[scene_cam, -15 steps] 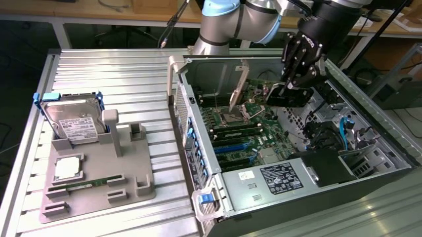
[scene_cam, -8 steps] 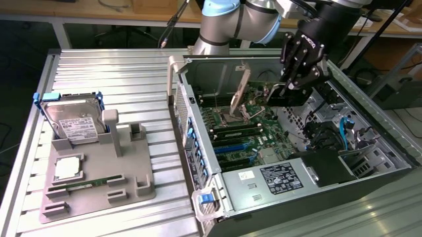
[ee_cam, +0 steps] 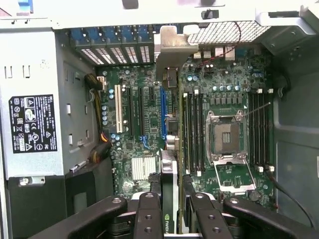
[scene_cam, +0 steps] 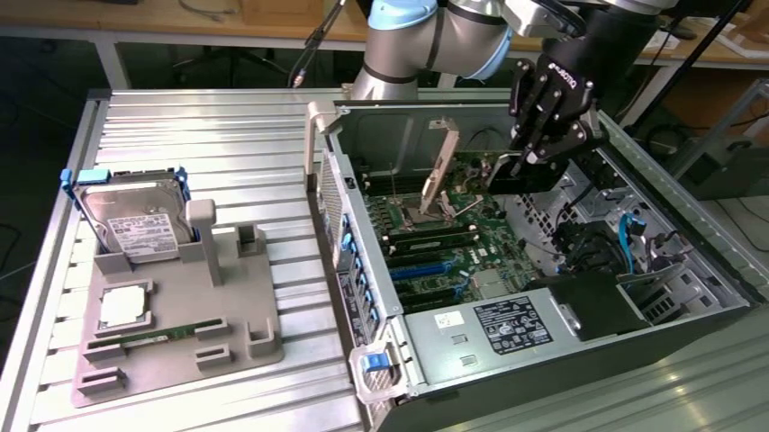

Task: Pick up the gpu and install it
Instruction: 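Insert the gpu into the slot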

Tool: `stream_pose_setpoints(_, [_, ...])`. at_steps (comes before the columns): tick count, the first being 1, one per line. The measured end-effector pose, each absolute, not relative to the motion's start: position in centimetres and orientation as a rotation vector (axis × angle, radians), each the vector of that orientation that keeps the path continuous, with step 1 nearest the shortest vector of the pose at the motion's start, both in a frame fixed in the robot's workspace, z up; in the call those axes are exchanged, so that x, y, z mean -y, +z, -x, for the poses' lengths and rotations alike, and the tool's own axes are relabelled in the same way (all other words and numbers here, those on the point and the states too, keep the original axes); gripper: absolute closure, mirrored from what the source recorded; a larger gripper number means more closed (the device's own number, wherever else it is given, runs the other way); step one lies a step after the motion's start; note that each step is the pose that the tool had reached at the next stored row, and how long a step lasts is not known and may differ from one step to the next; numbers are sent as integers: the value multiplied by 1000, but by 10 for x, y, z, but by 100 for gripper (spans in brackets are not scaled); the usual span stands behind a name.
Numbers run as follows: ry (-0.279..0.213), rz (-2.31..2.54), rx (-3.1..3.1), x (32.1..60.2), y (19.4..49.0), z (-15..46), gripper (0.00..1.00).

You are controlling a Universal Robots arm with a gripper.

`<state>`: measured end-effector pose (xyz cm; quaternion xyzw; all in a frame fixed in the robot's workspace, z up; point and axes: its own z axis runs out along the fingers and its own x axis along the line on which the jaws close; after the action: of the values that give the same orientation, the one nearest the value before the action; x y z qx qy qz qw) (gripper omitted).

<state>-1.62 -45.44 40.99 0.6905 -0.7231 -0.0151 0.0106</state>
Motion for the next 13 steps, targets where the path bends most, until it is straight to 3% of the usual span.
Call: stream_pose_setpoints(13, [-32,-2165,2261,454,408,16,73])
